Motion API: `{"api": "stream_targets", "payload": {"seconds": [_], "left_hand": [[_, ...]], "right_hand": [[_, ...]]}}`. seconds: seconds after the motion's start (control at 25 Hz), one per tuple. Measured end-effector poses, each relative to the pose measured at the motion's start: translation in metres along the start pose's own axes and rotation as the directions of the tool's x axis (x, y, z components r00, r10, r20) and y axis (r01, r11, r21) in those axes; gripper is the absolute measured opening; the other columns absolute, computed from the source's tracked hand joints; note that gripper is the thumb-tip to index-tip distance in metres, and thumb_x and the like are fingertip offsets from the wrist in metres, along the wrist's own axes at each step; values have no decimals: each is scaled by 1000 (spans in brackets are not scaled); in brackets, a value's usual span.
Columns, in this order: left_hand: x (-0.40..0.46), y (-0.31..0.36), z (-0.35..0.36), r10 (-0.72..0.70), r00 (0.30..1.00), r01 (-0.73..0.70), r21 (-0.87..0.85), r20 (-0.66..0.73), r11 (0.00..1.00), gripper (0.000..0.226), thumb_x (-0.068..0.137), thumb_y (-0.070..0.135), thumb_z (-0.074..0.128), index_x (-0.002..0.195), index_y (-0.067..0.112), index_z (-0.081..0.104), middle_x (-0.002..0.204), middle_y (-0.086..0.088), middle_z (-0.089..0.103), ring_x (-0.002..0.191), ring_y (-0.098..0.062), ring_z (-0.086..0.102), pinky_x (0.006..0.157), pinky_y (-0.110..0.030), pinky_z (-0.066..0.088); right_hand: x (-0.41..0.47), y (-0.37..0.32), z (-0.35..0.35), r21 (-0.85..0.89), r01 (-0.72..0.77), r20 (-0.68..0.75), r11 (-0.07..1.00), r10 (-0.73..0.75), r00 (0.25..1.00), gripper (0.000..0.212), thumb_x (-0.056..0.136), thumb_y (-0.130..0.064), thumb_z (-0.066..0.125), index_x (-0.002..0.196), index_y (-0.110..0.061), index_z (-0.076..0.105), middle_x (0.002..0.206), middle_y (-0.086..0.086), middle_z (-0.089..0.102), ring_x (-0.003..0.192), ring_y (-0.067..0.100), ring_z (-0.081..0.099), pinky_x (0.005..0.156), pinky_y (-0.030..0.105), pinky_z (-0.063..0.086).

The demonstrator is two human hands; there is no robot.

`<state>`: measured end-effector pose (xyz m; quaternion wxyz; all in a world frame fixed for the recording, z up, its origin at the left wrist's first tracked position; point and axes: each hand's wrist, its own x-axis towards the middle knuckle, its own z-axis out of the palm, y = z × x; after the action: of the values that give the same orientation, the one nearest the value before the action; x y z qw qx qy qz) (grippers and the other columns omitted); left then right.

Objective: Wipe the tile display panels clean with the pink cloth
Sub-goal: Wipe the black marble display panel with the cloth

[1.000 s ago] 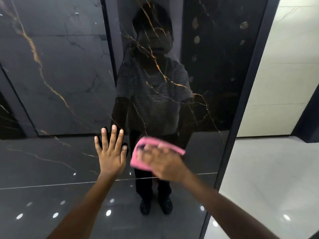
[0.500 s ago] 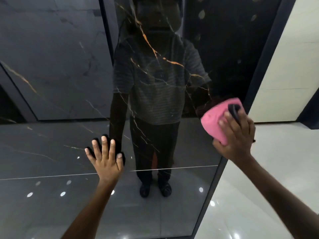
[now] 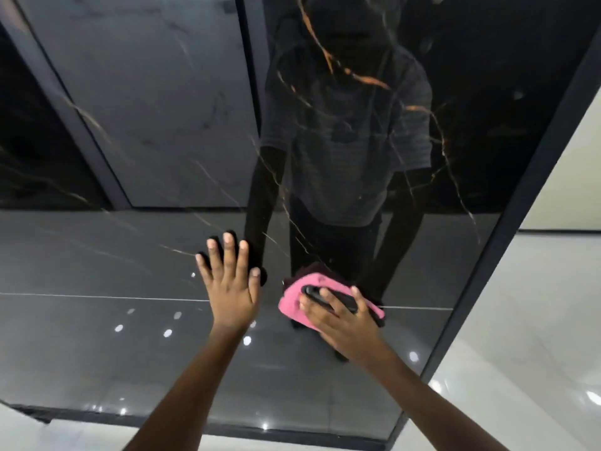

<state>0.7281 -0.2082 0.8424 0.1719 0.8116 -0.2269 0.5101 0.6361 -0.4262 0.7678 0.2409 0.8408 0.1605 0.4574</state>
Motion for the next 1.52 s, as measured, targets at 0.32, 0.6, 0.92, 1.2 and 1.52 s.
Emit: {"api": "stream_targets", "payload": {"seconds": [0.32,0.6,0.92,1.2,1.52], "left_hand": [[-32,20,-145,-326,816,462,-200,478,864,46,99,30,43,143,18,45,153,10,33,145,-13,28,116,-30,24],[-46,-41,-321,-693,455,887,-217,559,407,29,99,22,53,124,12,63,115,-9,67,107,-21,61,91,-25,46],[-169,-128,-489,-867,297,955,-118,400,273,32,98,19,54,126,6,63,117,-6,66,108,-18,60,91,-23,41],[-243,-254,-543,-920,209,937,201,331,285,41,101,36,45,139,22,49,141,5,52,123,-18,52,104,-34,39],[-262,-499,-536,-860,176,698,556,478,452,43,103,37,36,144,22,41,144,3,47,129,-17,46,101,-29,39]], "right_hand": [[46,19,-123,536,-583,257,611,539,802,64,65,-11,59,128,-21,57,137,-1,51,111,36,50,81,50,50],[152,-95,-244,588,-756,785,-289,430,446,53,76,-7,65,128,-15,62,132,3,55,116,20,56,103,38,44],[192,-283,-357,435,-769,888,-468,81,453,44,78,5,62,116,-15,66,103,3,66,88,21,62,77,34,50],[255,-437,-352,347,-852,869,-393,-208,449,38,64,-15,65,100,-26,66,86,0,66,71,15,59,61,25,46],[399,-618,-274,345,-876,828,-337,-330,453,55,56,-21,59,110,-25,67,89,0,69,68,14,60,54,19,46]]}}
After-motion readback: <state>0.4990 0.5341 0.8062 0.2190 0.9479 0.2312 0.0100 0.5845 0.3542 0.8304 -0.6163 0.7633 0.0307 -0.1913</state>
